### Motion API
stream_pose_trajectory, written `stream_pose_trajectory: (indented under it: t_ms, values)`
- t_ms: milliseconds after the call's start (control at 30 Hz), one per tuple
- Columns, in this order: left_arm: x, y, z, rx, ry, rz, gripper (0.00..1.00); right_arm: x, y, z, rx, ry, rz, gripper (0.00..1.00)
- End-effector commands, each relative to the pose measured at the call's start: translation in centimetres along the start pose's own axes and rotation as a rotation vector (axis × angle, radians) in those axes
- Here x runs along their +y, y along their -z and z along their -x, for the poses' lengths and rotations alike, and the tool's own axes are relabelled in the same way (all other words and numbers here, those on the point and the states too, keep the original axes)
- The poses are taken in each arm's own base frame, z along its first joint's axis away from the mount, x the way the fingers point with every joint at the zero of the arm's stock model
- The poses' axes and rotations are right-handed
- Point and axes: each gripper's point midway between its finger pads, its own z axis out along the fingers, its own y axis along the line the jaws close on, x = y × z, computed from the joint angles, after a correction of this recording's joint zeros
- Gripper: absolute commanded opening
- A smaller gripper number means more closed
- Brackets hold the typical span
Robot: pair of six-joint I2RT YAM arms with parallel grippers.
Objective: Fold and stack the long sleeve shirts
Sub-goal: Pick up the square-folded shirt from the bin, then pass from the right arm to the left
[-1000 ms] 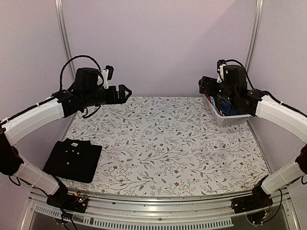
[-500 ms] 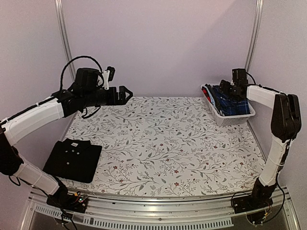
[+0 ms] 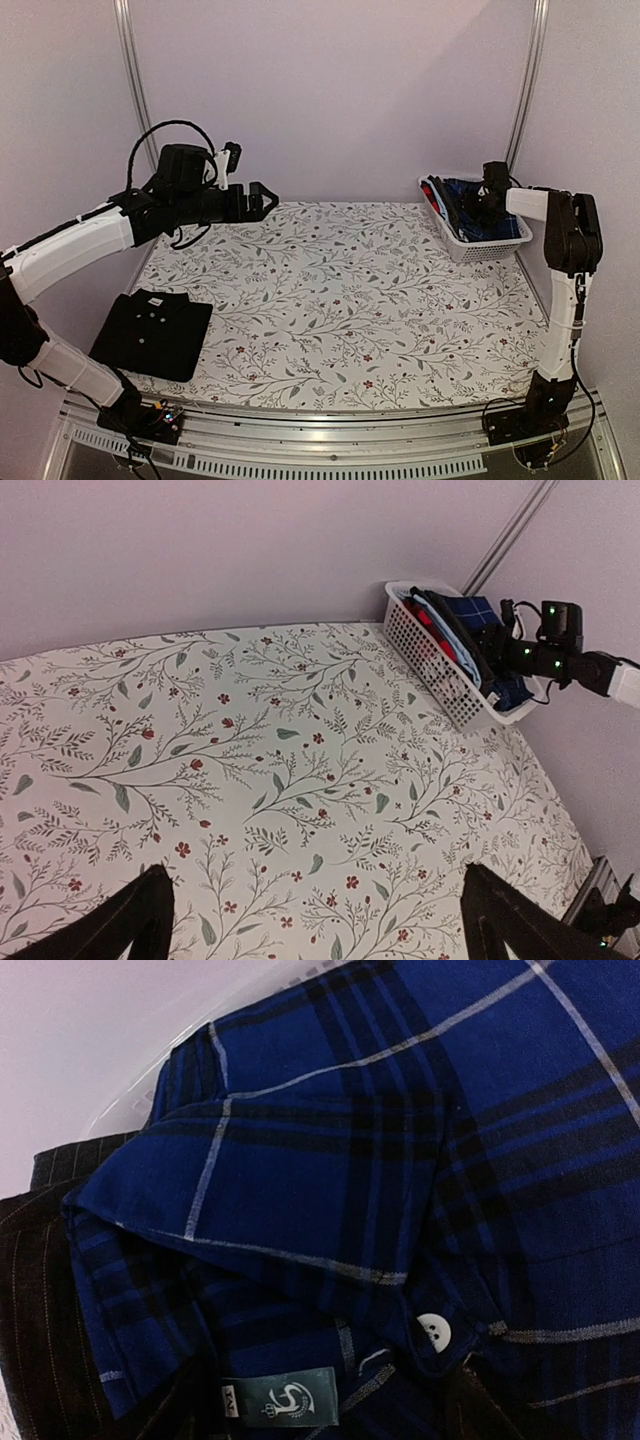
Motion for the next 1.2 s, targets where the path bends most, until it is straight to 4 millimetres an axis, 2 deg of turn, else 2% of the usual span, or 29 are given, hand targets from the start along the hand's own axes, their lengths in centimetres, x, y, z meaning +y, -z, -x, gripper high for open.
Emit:
stream_pose_trajectory:
  t_ms: [0, 100, 267, 367, 533, 667, 800, 933, 1033, 1167]
  values:
    - [0.2, 0.2, 0.3, -0.023, 0.019, -0.007, 1.0, 0.7, -1.0, -1.6, 0.066, 0.003, 0.041, 0.63]
    - [0.1, 0.2, 0.4, -0.027, 0.018, -0.006, 1.0, 1.7, 0.0, 0.4, 0.027, 0.033, 0.053, 0.3]
    - [0.2, 0.4, 0.9, -0.038, 0.009, 0.004, 1.0, 3.3, 2.5, 3.9, -0.045, 0.081, 0.066, 0.0]
    - [0.2, 0.4, 1.1, -0.045, 0.004, 0.005, 1.0, 4.2, 4.4, 5.4, -0.086, 0.102, 0.072, 0.0]
    - [0.3, 0.3, 1.4, -0.053, 0.002, 0.009, 1.0, 6.8, 8.8, 7.8, -0.203, 0.164, 0.027, 0.0]
    - [0.2, 0.2, 1.4, -0.055, 0.001, 0.003, 1.0, 10.2, 14.1, 9.7, -0.336, 0.218, 0.017, 0.0]
    - [0.2, 0.0, 1.2, -0.05, -0.003, -0.003, 1.0, 14.3, 18.9, 9.9, -0.427, 0.279, 0.05, 0.0]
    - [0.1, 0.0, 1.2, -0.055, 0.0, -0.007, 1.0, 18.5, 22.9, 8.5, -0.46, 0.339, 0.121, 0.0]
    - [0.1, 0.2, 1.3, -0.064, 0.003, -0.008, 1.0, 22.1, 25.9, 6.2, -0.452, 0.389, 0.21, 0.0]
    - [0.2, 0.5, 1.5, -0.079, 0.0, -0.001, 1.0, 26.9, 29.9, 2.0, -0.407, 0.453, 0.356, 0.0]
